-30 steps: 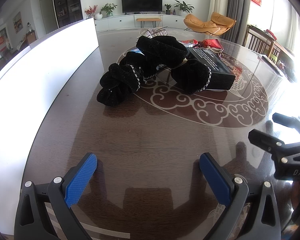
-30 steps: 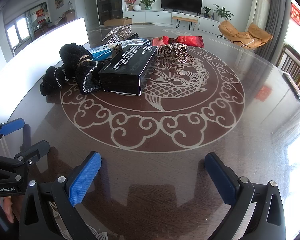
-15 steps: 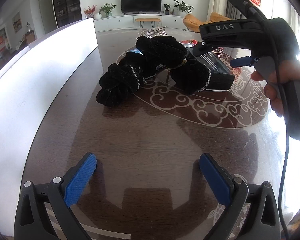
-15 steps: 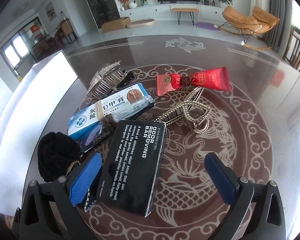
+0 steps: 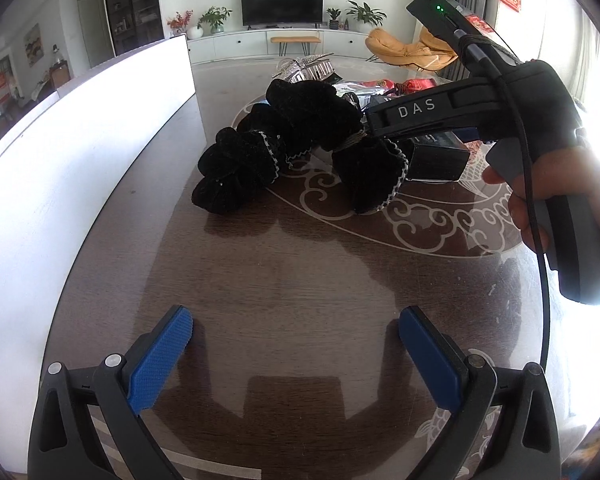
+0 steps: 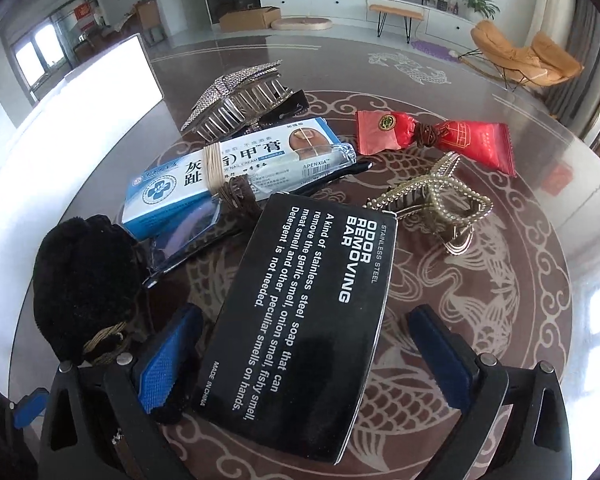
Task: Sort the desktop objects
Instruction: 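Grasp the black odor removing bar box with the right tool and lift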
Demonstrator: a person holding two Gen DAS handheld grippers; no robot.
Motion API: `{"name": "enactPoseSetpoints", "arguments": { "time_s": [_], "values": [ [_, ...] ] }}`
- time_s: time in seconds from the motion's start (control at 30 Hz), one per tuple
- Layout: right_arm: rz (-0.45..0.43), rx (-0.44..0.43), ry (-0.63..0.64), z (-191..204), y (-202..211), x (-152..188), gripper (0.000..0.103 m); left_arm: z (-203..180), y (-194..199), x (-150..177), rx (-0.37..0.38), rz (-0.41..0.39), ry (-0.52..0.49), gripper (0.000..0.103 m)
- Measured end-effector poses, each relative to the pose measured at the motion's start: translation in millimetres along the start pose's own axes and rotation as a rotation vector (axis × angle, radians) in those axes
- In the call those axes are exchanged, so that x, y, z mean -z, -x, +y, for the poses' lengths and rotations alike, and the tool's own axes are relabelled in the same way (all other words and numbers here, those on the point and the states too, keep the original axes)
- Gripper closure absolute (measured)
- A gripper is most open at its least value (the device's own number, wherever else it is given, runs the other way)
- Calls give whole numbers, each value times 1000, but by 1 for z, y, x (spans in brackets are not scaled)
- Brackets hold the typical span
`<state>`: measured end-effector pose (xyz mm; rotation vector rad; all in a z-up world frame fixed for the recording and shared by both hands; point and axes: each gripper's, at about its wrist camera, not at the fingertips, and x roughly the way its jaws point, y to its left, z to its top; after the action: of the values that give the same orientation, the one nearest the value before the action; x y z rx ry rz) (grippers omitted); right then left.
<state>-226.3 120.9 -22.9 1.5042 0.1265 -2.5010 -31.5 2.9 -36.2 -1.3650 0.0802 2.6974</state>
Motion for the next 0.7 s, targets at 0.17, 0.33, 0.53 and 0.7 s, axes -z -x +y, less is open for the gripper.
{"name": "enactPoseSetpoints", "arguments": {
  "time_s": [0.17, 0.33, 0.53, 0.7],
  "values": [
    [-14, 42, 30, 0, 2, 0, 9, 0, 0, 0, 0, 0, 0, 0],
    [-38, 48, 20, -11, 11, 3, 35, 0, 0, 0, 0, 0, 0, 0],
    [-35, 55, -4, -24, 14, 12, 15, 0, 0, 1, 0, 0, -1, 0],
    [-61, 50, 11, -27, 21, 18, 35, 0, 0, 1, 2, 0, 0, 0]
  ]
}}
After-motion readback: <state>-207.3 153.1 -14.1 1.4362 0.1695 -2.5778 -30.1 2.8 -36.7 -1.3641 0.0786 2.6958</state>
